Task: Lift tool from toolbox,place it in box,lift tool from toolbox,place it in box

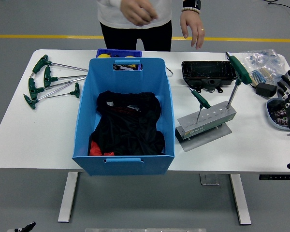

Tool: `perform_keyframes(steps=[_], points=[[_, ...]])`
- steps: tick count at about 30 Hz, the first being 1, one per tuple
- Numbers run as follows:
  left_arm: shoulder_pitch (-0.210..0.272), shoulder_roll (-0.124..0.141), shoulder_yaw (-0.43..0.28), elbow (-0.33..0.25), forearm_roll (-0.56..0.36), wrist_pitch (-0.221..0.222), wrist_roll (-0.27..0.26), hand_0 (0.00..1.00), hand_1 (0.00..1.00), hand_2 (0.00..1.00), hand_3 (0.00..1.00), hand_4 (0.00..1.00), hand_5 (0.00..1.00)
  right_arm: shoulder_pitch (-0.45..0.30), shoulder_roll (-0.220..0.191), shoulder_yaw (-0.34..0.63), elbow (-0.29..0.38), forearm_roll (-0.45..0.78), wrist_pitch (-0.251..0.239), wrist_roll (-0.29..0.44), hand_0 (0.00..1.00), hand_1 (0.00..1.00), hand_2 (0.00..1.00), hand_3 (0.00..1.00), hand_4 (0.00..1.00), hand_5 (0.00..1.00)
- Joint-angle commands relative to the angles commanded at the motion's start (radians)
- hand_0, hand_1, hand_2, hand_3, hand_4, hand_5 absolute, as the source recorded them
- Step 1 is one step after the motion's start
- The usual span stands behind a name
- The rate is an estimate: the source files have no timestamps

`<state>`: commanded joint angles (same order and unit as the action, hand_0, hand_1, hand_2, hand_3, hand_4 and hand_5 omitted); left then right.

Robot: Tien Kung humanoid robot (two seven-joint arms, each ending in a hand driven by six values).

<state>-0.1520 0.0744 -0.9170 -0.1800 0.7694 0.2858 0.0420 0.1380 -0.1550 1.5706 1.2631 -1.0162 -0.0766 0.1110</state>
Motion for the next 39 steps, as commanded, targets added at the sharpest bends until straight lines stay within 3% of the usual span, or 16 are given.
perform_keyframes(steps=[31, 39], points=[[0.005, 0.003, 0.001, 0.000, 0.002, 0.002, 0.001, 0.713, 0.714, 0.743, 0.633, 0.631, 0.516, 0.002, -0.015, 0.000, 0.023, -0.064, -0.016, -0.014, 0.998, 0.915, 0.928, 0.945, 0.998, 0.998], [0.002, 0.001, 0.004, 0.000, -0.002, 0.003, 0.002, 0.713, 0.714, 0.743, 0.634, 0.632, 0.517, 0.025, -0.071, 0.010, 0.070, -0.305, -0.063, 0.024, 0.998, 0.923, 0.940, 0.956, 0.998, 0.979]])
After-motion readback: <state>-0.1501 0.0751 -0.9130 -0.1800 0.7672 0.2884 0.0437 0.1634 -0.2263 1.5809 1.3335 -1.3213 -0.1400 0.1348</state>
